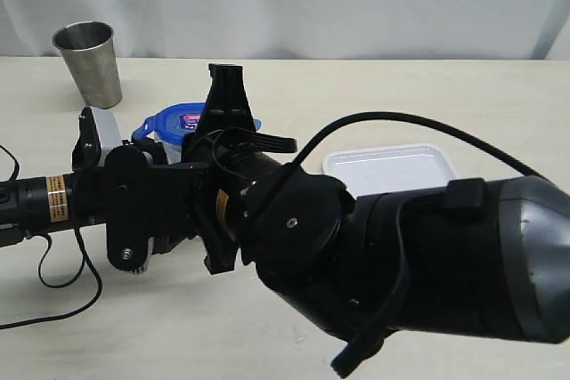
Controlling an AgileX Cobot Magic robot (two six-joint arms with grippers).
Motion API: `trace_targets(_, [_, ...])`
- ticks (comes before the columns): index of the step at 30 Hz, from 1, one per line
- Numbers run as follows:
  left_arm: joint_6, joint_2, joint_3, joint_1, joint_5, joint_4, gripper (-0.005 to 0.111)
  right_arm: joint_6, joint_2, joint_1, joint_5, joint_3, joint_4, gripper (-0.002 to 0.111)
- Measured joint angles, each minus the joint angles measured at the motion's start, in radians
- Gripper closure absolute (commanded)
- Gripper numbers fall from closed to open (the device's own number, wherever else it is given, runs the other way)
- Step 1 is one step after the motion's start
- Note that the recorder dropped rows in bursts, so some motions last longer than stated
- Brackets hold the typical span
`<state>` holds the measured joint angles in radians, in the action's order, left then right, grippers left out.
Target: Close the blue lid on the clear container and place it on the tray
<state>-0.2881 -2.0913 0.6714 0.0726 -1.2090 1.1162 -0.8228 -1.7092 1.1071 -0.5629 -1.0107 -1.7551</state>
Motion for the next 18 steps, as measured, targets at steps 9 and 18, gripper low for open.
trace_targets(9, [0.0,0.0,0.0,0.0,0.0,0.0,0.003,0.023,0.0,0.0,-0.028,-0.038,0.004,0.104])
trace_targets(18, [0.0,0.0,0.0,0.0,0.0,0.0,0.003,0.053,0.0,0.0,-0.072,-0.096,0.004,0.104])
